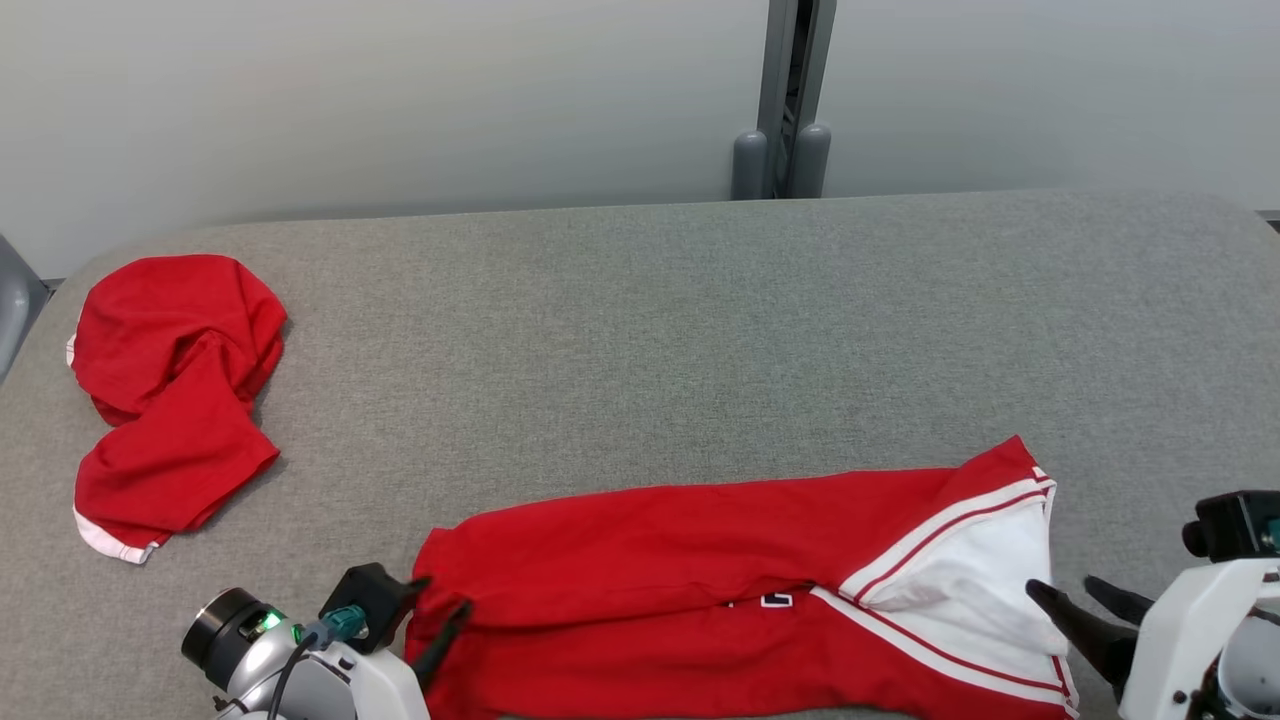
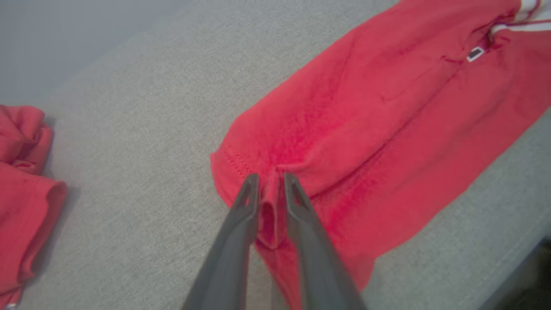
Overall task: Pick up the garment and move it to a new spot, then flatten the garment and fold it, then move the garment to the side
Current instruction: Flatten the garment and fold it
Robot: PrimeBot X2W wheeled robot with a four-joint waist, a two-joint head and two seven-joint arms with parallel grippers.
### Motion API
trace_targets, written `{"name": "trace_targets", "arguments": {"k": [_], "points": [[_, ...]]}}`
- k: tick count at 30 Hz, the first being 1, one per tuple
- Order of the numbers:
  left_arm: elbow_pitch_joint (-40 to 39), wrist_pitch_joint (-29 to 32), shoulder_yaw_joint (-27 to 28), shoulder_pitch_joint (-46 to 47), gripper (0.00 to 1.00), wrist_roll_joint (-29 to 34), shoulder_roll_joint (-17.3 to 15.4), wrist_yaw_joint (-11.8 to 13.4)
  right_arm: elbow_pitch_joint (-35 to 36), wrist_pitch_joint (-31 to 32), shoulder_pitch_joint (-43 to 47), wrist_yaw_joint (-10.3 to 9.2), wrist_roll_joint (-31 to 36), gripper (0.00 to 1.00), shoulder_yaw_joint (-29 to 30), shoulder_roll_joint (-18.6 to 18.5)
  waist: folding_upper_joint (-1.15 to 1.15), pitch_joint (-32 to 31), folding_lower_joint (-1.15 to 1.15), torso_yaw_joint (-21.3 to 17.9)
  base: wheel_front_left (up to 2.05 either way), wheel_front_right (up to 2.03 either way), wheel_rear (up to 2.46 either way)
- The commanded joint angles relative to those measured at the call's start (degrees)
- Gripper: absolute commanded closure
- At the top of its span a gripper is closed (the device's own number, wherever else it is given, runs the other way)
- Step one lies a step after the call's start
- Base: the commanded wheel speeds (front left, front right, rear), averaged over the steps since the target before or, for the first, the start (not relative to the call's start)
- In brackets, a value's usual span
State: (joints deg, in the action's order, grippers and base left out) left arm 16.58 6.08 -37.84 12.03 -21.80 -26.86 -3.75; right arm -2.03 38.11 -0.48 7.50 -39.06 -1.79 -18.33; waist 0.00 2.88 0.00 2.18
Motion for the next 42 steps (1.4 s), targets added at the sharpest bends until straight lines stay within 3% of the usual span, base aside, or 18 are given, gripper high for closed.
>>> {"name": "trace_targets", "arguments": {"k": [1, 5, 11, 19, 25, 33, 42], "points": [[-0.5, 0.3, 0.3, -0.5, 0.00, -0.5, -0.6, 0.3, 0.6, 0.9, 0.5, -0.02, 0.7, 0.00, 1.0, -0.1, 0.00, 0.0, 0.00, 0.0, 0.00, 0.00, 0.00], [-2.2, -0.1, 1.4, -0.8, 0.00, -1.0, -1.0, 1.7, 2.6, 2.6, 0.8, -0.02, 3.2, 0.00, 3.2, 0.9, 0.00, 0.2, 0.00, 0.0, 0.00, 0.00, 0.00], [-4.0, -4.3, 4.9, 0.1, 0.00, -2.3, 0.5, 5.4, 5.4, -1.5, -0.5, -0.02, 6.3, 0.00, 4.2, 2.0, 0.00, 0.7, 0.00, 0.1, 0.00, 0.00, 0.00], [-3.3, -13.5, 10.0, 1.0, 0.00, -4.5, 4.5, 10.2, 5.3, -17.6, -3.7, -0.02, 10.2, 0.00, 1.8, 1.8, 0.00, 0.9, 0.00, -0.1, 0.00, 0.00, 0.00], [-1.9, -19.7, 13.0, 0.0, 0.00, -5.7, 7.6, 12.2, 2.4, -32.0, -5.0, -0.02, 14.9, 0.00, 0.5, 2.8, 0.00, 0.8, 0.00, -0.6, 0.00, 0.00, 0.00], [-5.6, -21.3, 18.6, -4.0, 0.00, -3.8, 11.8, 11.5, -2.9, -46.5, -4.6, -0.02, 20.4, 0.00, 0.5, 6.6, 0.00, 1.1, 0.00, -0.6, 0.00, 0.00, 0.00], [-8.0, -21.3, 25.0, -9.3, 0.00, 3.2, 18.2, 7.8, -8.8, -50.9, -4.6, -0.02, 22.0, 0.00, 0.4, 9.6, 0.00, 1.8, 0.00, 0.0, 0.00, 0.00, 0.00]]}}
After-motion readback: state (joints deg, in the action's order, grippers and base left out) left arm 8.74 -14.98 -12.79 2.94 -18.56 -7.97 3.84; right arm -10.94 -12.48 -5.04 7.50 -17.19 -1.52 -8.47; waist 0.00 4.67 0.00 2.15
